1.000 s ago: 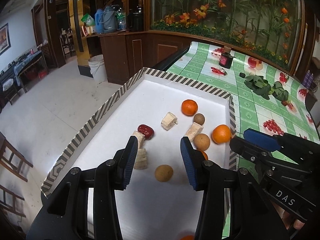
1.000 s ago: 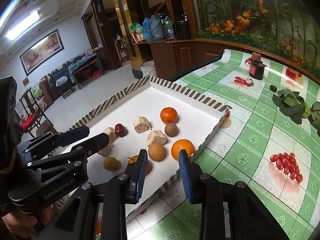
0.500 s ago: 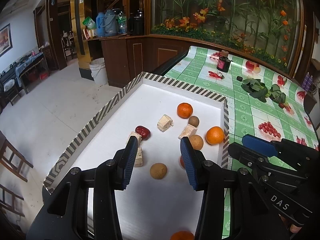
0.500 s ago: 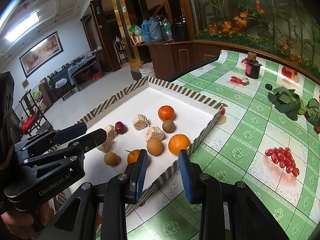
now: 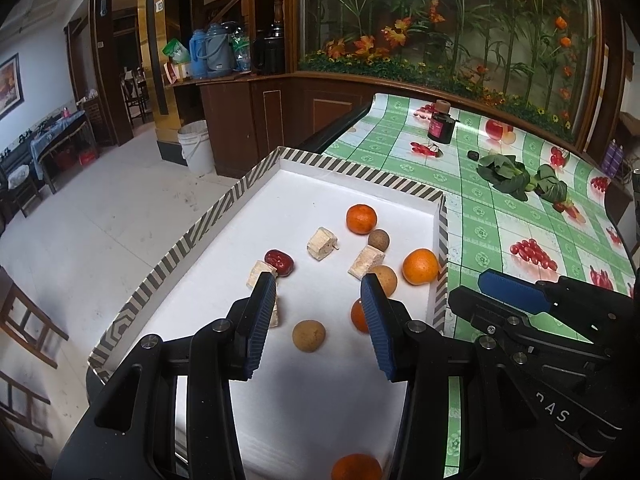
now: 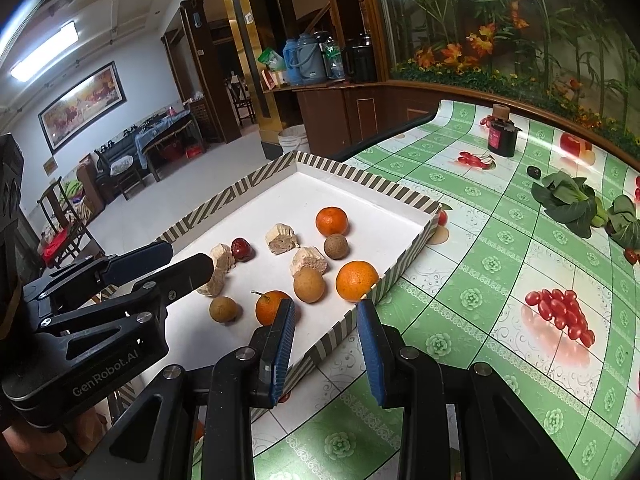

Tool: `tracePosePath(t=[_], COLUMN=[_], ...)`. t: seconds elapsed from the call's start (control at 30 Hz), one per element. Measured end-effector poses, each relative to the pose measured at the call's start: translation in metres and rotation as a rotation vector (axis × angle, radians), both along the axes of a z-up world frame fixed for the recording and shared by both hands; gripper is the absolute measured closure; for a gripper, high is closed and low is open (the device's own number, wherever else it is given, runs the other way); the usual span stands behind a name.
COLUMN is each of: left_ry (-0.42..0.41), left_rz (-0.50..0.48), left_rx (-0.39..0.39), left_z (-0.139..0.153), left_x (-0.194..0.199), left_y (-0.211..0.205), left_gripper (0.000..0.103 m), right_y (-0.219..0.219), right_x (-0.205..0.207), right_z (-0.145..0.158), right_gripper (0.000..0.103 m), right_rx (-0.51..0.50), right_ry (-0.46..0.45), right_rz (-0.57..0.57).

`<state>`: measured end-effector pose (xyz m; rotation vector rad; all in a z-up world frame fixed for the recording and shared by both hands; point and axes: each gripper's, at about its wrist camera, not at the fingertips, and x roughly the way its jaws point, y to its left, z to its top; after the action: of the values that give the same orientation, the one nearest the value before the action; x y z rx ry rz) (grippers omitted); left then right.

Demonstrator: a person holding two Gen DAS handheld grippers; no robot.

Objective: Organize fruits

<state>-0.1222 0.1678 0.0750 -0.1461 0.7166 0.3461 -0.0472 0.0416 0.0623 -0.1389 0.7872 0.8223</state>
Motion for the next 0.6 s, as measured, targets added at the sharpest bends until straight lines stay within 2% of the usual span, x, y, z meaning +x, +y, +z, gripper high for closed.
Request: tracePosePath(t=[0.37,0.6], left_ry=[0.000,-0.035], left_rz=[-0.006,-0.013], left_rx=[0.008,0.044], left_z=[-0.001,0.003], left_x=[0.000,-0.002], left_y=[-0.008,-0.015], left_gripper=[0.059,0.059], right_y=[0.000,-0.003], right_x=[-0.001,0.001], right_z=[-0.003,-0.004], right_gripper=[0.072,0.072], right_rx=[-0.020,-0.015], right_ry=[0.004,0.011], right_rz=[0.004,-0.005])
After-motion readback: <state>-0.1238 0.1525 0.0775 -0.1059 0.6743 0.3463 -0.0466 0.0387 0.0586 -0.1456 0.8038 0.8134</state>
